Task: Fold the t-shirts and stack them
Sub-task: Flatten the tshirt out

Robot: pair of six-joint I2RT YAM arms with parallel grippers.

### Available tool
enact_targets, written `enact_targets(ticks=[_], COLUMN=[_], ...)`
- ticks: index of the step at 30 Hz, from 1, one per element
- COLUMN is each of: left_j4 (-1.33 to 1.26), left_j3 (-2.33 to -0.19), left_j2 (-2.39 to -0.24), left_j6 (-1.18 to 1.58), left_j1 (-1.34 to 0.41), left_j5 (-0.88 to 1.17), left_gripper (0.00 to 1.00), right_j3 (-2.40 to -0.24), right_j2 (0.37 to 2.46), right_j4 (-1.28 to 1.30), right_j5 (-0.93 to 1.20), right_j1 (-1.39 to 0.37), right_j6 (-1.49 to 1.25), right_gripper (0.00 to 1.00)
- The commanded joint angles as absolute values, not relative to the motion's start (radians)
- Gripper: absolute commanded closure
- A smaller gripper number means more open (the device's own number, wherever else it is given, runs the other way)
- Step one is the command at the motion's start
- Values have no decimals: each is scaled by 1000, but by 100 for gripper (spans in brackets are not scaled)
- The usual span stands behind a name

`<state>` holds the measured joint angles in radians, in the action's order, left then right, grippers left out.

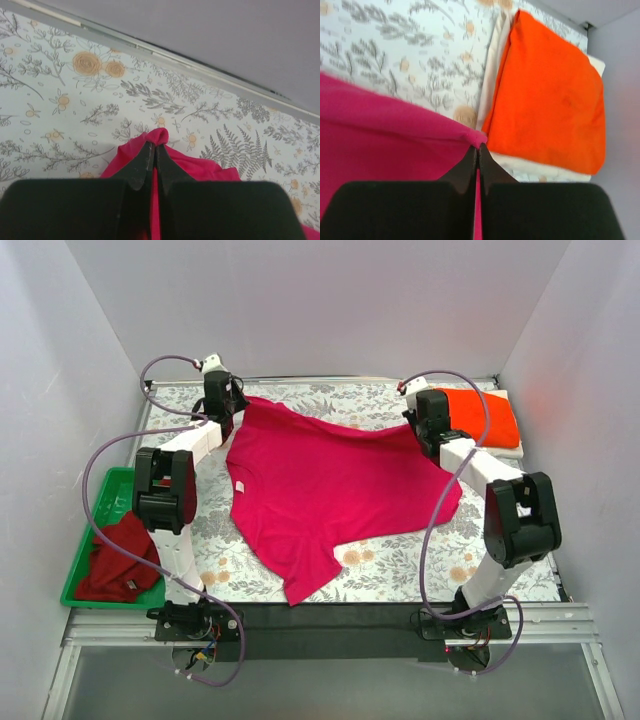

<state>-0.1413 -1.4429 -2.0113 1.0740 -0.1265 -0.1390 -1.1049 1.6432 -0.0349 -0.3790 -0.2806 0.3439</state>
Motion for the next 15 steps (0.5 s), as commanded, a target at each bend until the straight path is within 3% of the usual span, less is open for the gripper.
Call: enact_targets(ticks=[1,10,12,13,15], left_j4=[-282,-282,-256,-236,-174], left_j3=[-1443,-1569,-1633,-1666,-1725], left_j2=[-2029,-2158,-2189,-2203,-2232], left_j6=[1055,1034,1040,1040,1037], left_j1=[-123,-120,-118,-118,-117], left_j5=[-186,-241,-253,-258,-256], left_gripper=[100,100,88,69,43], right_j3=[-1244,-1489,-1535,-1558,-1630], right_j2=[1773,1986,2020,2049,2063], right_j4=[-147,-167,-164,-147,-106], right_j5=[-387,-380,-406,-428,-462], right_j1=[-265,-236,-233,-232,-229], right_j6=[364,387,362,350,321], right_gripper=[99,99,91,89,77])
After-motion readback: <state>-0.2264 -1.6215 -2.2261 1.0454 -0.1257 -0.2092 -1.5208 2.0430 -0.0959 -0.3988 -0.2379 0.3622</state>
